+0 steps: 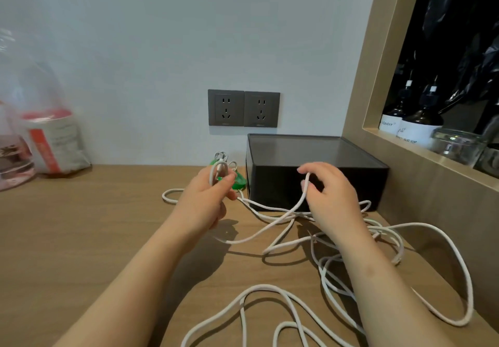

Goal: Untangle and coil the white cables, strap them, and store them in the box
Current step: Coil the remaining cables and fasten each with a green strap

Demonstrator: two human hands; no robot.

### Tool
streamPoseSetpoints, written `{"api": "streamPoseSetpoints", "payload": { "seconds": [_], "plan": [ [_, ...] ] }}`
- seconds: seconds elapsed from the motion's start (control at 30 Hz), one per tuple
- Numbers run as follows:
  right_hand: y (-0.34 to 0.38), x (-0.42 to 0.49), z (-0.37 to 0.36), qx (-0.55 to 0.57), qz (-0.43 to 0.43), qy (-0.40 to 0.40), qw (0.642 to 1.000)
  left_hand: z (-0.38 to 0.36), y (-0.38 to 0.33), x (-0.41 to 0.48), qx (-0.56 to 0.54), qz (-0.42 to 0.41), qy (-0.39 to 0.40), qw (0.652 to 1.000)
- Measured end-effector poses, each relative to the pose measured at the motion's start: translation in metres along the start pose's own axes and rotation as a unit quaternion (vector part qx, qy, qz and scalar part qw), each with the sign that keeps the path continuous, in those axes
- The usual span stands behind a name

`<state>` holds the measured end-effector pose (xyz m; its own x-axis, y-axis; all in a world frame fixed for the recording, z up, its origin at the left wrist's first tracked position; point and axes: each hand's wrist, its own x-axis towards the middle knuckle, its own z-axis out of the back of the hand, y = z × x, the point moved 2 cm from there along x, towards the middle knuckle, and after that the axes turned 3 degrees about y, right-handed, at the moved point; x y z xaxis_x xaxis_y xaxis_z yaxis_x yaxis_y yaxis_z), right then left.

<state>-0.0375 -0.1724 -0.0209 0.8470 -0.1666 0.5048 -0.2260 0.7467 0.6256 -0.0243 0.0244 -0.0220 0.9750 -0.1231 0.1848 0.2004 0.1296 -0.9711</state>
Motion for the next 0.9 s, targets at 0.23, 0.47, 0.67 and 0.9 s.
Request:
{"api": "streamPoseSetpoints", "payload": {
  "seconds": [0.23,0.47,0.67,0.9],
  "plan": [
    [0.031,-0.015,0.003,-0.040,0.230,-0.132,0.963,-0.001,0.002,0.002,-0.078,0.043,-0.004,0.996],
    [0.016,-0.012,-0.021,-0.212,0.217,0.064,0.951,0.003,0.002,0.004,-0.166,0.080,-0.004,0.983],
    [0.018,-0.010,-0.014,-0.175,0.173,-0.012,0.969,0.000,0.004,0.001,0.095,-0.014,0.042,0.995],
    [0.019,-0.013,-0.004,-0.147,0.129,-0.101,0.976,-0.003,0.009,-0.002,0.248,-0.033,0.086,0.964]
  ]
}}
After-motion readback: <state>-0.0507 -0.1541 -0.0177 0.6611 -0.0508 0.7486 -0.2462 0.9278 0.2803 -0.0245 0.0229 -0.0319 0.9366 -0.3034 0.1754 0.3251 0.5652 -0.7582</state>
